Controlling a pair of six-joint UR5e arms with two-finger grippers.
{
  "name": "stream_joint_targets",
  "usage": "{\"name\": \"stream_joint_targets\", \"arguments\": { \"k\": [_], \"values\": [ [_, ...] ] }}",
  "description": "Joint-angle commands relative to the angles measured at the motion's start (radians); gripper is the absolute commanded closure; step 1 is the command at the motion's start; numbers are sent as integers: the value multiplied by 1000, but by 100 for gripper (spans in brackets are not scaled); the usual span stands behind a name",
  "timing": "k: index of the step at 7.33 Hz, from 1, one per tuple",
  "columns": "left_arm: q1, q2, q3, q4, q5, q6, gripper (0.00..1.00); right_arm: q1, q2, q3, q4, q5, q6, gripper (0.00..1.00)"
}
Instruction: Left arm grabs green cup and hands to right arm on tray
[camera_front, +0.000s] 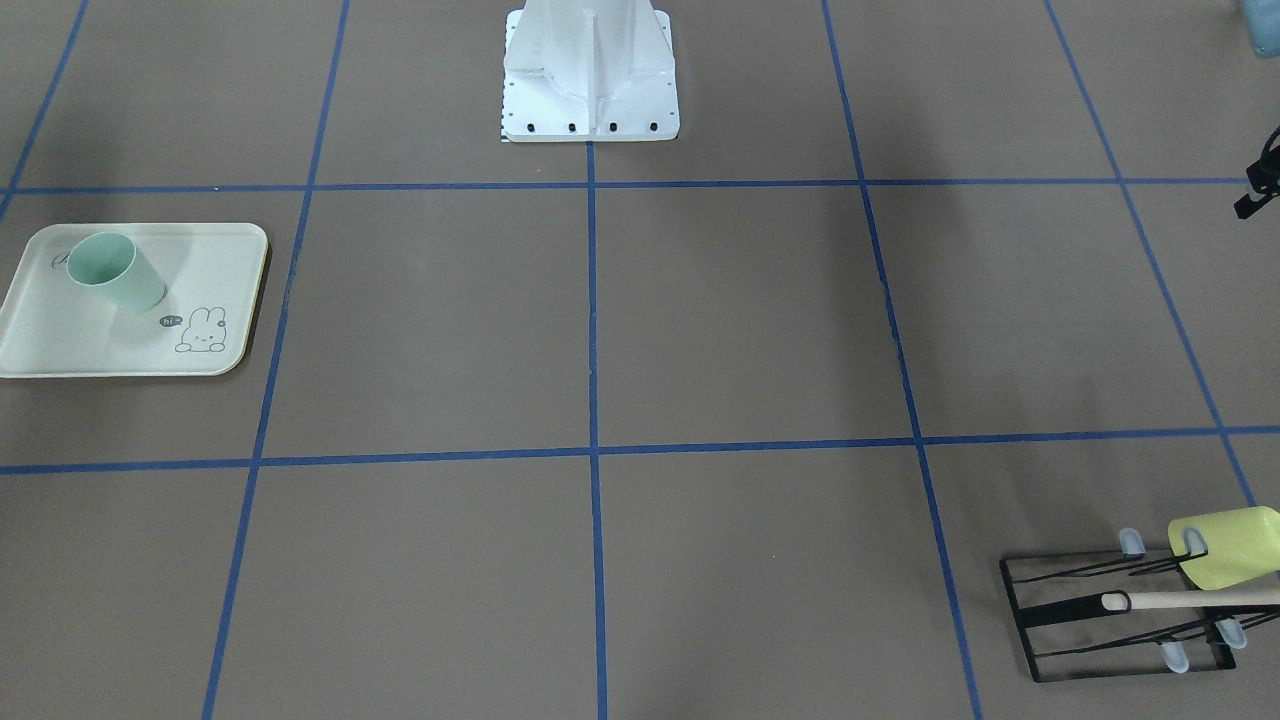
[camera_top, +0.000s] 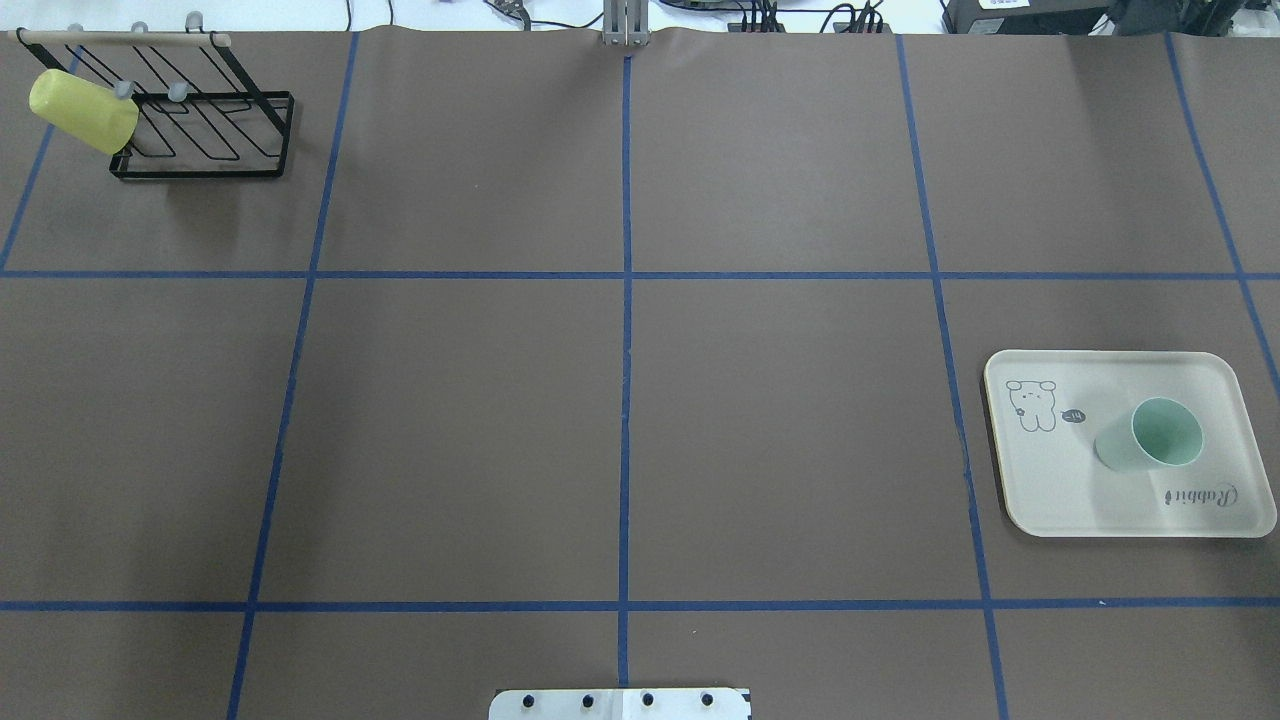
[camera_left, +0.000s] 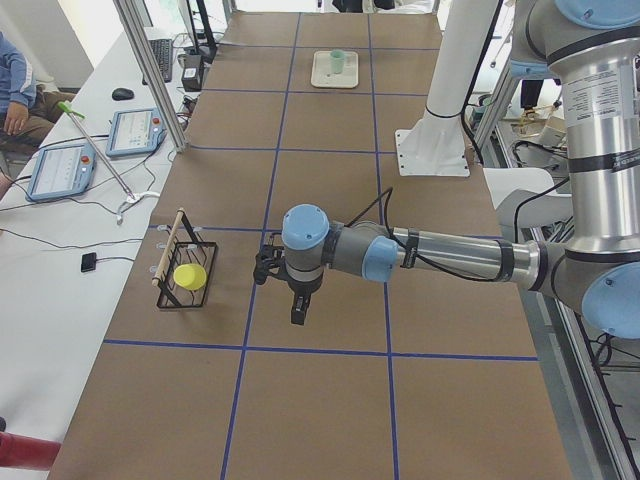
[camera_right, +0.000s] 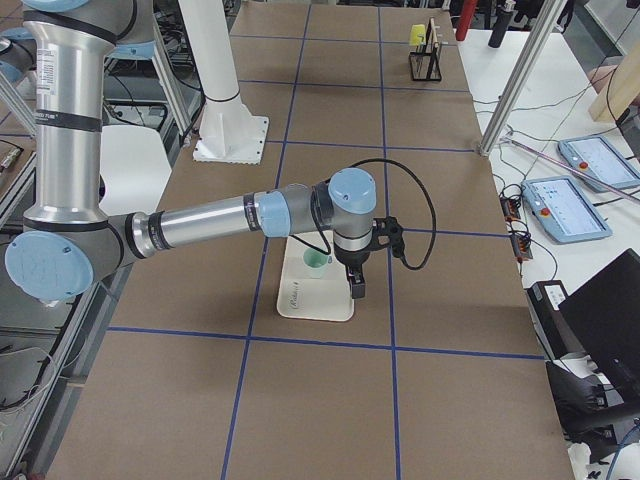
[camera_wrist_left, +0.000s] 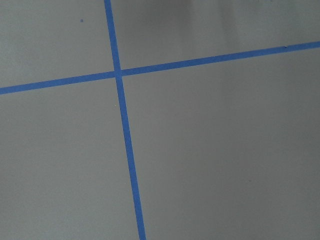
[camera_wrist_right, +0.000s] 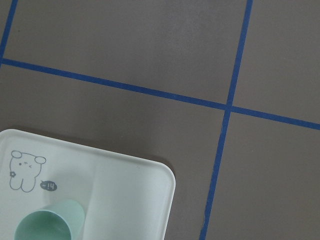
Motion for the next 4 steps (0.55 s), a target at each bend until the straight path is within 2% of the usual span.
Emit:
{"name": "stream_joint_targets", "arguments": {
  "k": [1, 4],
  "values": [
    [0, -6, 3, -4, 0, -2, 0, 0, 0, 0, 0, 0, 0, 0],
    [2, -34, 0, -7, 9, -101, 0, 0, 0, -2, 0, 2, 0, 0]
  ]
}}
